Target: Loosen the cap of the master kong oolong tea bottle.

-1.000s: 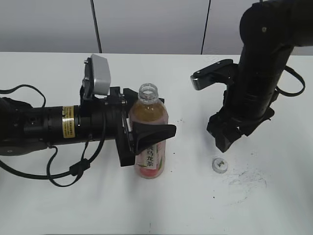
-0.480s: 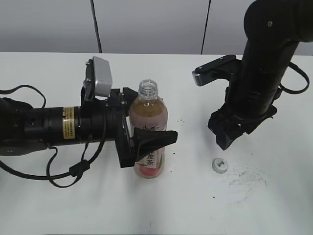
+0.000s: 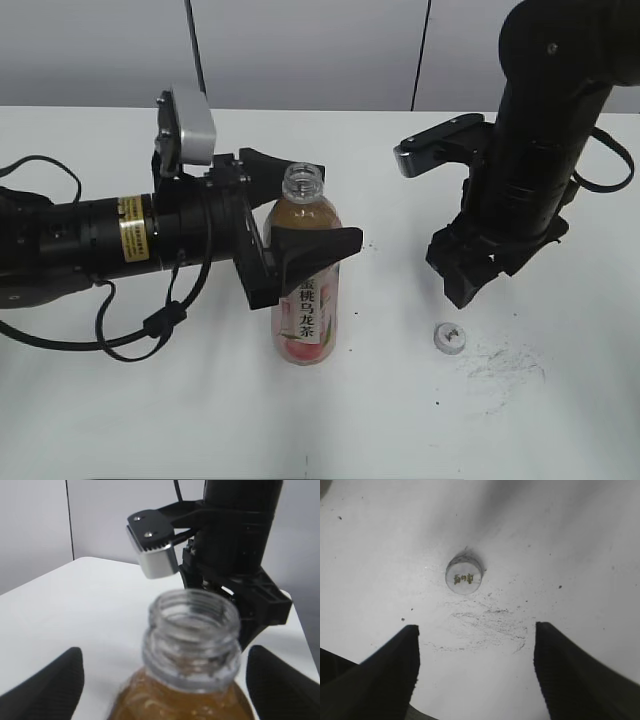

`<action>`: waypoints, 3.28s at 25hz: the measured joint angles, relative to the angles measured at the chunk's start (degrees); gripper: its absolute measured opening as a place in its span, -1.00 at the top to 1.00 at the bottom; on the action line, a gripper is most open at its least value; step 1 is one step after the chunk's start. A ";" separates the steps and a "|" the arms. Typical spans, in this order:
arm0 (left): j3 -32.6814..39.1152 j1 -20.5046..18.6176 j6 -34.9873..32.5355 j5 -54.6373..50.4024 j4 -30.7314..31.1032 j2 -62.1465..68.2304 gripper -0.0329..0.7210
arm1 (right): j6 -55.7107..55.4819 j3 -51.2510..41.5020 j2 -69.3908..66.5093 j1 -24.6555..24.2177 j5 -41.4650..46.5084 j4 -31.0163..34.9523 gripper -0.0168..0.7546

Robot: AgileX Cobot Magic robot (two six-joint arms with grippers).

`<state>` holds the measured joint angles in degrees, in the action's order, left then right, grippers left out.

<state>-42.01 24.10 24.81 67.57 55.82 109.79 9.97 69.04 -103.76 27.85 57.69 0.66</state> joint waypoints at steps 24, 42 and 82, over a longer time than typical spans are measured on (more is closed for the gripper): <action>0.05 0.00 3.17 -4.44 -0.76 -17.20 -0.65 | -0.01 0.00 0.04 0.00 1.96 0.00 -0.42; 0.10 0.00 8.15 -46.16 2.13 -37.10 -0.65 | -0.01 0.00 0.04 0.00 3.32 -0.66 -0.42; 4.89 14.07 -17.07 -137.55 -49.77 -107.32 -0.44 | -2.75 -27.55 65.23 -0.03 12.32 3.35 -0.40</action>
<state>-37.12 38.17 7.74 -69.98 6.05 2.46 7.22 41.49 -38.54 27.83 70.01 4.01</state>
